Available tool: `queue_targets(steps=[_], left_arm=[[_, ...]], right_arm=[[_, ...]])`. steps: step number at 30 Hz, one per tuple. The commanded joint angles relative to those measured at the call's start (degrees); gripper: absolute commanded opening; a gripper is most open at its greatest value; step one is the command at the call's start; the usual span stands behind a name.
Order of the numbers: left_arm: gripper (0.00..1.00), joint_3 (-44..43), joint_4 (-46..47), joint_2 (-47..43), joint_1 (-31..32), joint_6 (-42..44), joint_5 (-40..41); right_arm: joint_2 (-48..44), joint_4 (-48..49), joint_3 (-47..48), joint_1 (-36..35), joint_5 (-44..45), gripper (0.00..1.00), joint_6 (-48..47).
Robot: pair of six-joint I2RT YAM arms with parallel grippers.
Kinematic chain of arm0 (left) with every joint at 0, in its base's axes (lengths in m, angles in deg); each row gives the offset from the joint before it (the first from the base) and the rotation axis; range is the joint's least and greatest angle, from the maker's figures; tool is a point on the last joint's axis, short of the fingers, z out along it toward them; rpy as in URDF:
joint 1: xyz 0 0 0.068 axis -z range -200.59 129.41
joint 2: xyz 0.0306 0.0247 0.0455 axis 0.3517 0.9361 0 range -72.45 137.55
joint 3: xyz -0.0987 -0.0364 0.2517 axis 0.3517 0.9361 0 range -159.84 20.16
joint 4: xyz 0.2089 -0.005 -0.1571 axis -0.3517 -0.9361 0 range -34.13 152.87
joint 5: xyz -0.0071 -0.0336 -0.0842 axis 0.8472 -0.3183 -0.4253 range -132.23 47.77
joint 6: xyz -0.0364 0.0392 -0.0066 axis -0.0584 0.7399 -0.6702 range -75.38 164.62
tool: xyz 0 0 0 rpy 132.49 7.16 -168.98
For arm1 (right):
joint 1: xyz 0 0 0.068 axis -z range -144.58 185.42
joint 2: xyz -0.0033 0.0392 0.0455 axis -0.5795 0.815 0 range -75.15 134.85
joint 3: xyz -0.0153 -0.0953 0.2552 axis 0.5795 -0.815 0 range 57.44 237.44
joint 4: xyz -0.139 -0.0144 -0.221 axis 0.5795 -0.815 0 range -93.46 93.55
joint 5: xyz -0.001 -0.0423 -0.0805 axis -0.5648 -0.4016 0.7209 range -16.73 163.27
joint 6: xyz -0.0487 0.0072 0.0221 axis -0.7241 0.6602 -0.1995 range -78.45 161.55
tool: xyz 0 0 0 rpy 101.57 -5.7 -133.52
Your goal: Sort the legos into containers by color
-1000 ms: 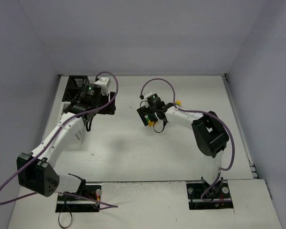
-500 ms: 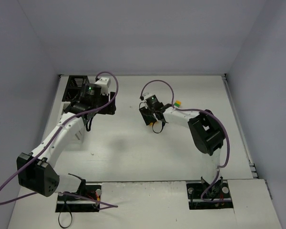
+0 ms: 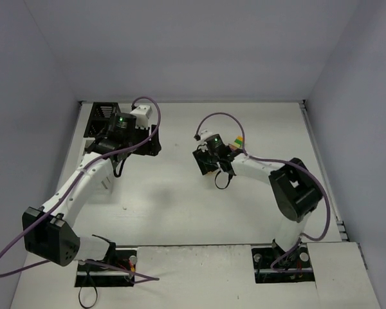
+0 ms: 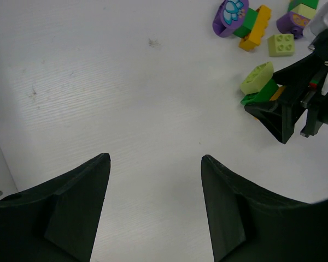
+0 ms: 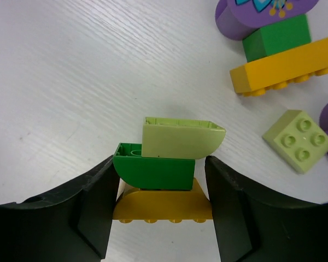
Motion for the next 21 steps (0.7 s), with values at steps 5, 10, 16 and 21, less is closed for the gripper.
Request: queue_targets(steps=[5, 10, 16, 21], left_arm=[[0.61, -1.43, 6.87, -3.58, 0.34, -3.09, -16.04], [0.61, -1.53, 10.39, -2.79, 0.25, -8.89, -26.35], [0.61, -0.73, 14.78, -1.74, 0.25, -14.78, -34.71], [0.61, -1.25, 12.43, -0.86, 0.25, -13.74, -31.65]], right_arm=[[-17.98, 13.95, -8.03, -2.33, -4.89, 0.01, -6.17], [-23.01, 14.58, -8.83, -5.58, -5.68, 0.01, -10.82], [-27.67, 14.05, -7.87, -8.92, -5.33, 0.01, -14.35], [-25.74, 12.29, -5.22, -9.54, -5.42, 0.0, -15.85]])
